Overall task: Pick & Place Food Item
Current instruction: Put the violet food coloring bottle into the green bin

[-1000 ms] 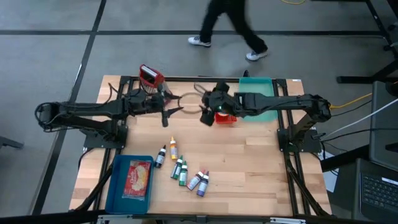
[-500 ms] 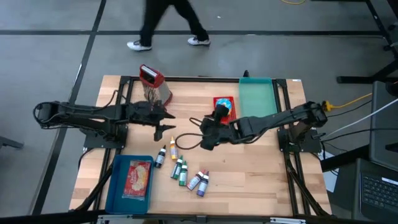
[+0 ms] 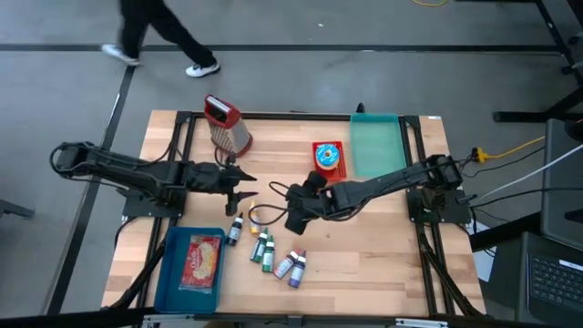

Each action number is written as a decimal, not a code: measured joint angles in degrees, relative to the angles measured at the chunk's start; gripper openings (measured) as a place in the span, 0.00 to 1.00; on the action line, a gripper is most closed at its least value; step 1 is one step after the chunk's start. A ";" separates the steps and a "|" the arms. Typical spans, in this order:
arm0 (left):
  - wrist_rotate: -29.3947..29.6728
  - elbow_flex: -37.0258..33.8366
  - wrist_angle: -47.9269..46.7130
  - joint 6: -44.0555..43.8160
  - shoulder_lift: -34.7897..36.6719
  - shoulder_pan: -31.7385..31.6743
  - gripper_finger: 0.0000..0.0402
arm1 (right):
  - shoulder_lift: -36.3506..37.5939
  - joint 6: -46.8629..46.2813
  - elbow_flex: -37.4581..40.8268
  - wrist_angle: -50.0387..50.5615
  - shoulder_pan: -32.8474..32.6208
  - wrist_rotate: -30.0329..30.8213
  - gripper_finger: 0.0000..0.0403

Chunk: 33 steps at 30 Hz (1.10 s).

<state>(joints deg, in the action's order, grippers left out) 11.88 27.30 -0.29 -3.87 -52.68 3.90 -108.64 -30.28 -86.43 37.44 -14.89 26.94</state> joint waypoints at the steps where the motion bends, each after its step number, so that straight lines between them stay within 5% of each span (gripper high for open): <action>1: -0.53 -1.46 4.03 0.22 0.21 0.33 0.50 | 0.00 -1.27 0.00 -0.98 -0.21 -0.78 0.64; 11: -2.57 -15.00 26.36 -4.76 1.96 1.43 0.50 | -0.05 -10.81 0.00 -8.60 -3.27 -6.34 0.56; 33: -4.87 -15.83 26.59 6.64 16.58 0.00 0.50 | -11.01 -27.26 0.00 -27.29 -2.03 -4.06 0.54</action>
<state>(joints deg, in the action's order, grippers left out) 7.01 11.46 26.30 2.76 -36.09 3.90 -119.64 -57.54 -86.43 10.15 -16.93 22.88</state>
